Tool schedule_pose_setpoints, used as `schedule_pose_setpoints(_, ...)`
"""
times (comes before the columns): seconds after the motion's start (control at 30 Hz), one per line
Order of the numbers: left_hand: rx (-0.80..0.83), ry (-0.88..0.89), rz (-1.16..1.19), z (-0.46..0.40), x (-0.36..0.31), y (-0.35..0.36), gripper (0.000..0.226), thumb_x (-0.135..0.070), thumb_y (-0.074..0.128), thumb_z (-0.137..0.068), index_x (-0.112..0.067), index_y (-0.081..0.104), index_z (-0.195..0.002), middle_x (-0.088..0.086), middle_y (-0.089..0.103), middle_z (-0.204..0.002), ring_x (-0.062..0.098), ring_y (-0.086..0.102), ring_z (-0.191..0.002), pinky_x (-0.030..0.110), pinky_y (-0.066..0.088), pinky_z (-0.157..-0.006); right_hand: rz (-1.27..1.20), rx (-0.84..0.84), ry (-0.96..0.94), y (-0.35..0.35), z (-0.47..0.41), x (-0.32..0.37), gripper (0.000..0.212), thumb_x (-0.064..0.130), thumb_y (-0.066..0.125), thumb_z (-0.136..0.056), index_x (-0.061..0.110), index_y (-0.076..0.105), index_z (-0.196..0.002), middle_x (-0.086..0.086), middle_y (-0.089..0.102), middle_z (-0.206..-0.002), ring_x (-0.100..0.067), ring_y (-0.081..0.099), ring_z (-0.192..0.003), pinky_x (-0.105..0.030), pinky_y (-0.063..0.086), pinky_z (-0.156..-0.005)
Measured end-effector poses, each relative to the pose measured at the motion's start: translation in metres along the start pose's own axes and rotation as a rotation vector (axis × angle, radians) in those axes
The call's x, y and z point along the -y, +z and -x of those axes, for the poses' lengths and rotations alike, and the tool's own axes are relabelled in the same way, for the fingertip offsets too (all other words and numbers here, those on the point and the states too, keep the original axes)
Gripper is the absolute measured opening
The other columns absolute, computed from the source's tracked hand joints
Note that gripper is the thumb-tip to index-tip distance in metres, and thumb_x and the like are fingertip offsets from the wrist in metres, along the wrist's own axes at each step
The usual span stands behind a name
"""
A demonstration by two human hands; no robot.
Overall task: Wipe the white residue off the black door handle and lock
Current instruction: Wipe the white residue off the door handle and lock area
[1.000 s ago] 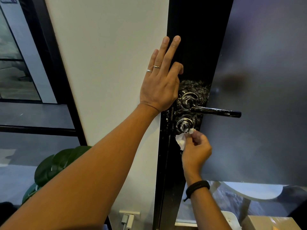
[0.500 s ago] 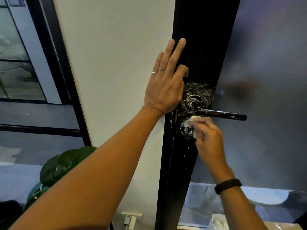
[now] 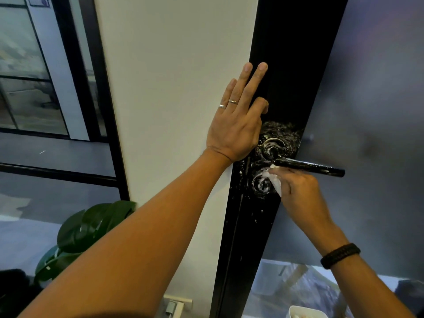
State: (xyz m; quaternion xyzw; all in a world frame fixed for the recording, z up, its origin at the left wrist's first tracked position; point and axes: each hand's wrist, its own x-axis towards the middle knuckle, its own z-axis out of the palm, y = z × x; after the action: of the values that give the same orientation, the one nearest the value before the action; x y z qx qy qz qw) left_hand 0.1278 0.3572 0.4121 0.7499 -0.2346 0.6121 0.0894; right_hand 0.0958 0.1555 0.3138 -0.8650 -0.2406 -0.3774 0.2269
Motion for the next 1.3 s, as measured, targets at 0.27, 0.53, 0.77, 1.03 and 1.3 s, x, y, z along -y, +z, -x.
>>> schedule_pose_setpoints(0.27, -0.008, 0.007, -0.003, 0.0, -0.001, 0.0, 0.02, -0.007, 0.05, -0.102, -0.014, 0.069, -0.103, 0.022, 0.038, -0.168, 0.044, 0.029, -0.16, 0.046, 0.014, -0.135, 0.078, 0.123, -0.072, 0.013, -0.008, 0.024, 0.028, 0.001, 0.058, -0.094, 0.01, 0.077, -0.112, -0.005, 0.071, -0.117, -0.032, 0.067, -0.101, -0.038, 0.06, -0.082)
schedule_pose_setpoints(0.53, 0.013, 0.005, 0.001, 0.0, 0.0, 0.0, 0.019, -0.008, 0.05, -0.102, -0.015, 0.068, -0.105, 0.022, 0.035, -0.17, 0.043, 0.026, -0.161, 0.047, 0.014, -0.136, -0.157, -0.176, 0.272, 0.014, 0.015, 0.029, 0.029, 0.006, 0.059, -0.102, 0.007, 0.072, -0.127, -0.011, 0.068, -0.128, -0.024, 0.062, -0.119, -0.036, 0.052, -0.105)
schedule_pose_setpoints(0.77, 0.047, -0.004, 0.023, -0.001, -0.001, -0.002, 0.021, -0.007, 0.05, -0.1, -0.015, 0.069, -0.105, 0.021, 0.034, -0.171, 0.043, 0.024, -0.162, 0.047, 0.013, -0.136, -0.356, -0.381, 0.412, 0.034, 0.001, 0.049, 0.018, 0.016, 0.078, -0.094, 0.01, 0.078, -0.111, -0.007, 0.071, -0.112, -0.016, 0.067, -0.102, -0.041, 0.059, -0.094)
schedule_pose_setpoints(1.03, 0.036, 0.017, 0.024, 0.002, -0.001, -0.001, 0.019, -0.008, 0.051, -0.101, -0.014, 0.068, -0.106, 0.021, 0.034, -0.171, 0.043, 0.024, -0.162, 0.046, 0.012, -0.136, -0.579, -0.421, 0.411, 0.016, 0.046, 0.073, 0.015, 0.008, 0.068, -0.099, 0.023, 0.069, -0.105, 0.014, 0.071, -0.101, -0.01, 0.07, -0.101, -0.021, 0.055, -0.088)
schedule_pose_setpoints(1.3, 0.065, -0.154, 0.236, 0.04, -0.026, -0.032, 0.013, -0.008, 0.065, -0.098, -0.009, 0.067, -0.111, 0.015, 0.058, -0.14, 0.03, 0.054, -0.13, 0.043, 0.047, -0.107, -1.122, -0.194, 0.779, -0.018, 0.053, 0.068, 0.01, 0.008, 0.063, -0.102, 0.012, 0.071, -0.099, 0.001, 0.075, -0.087, -0.009, 0.069, -0.082, -0.021, 0.055, -0.073)
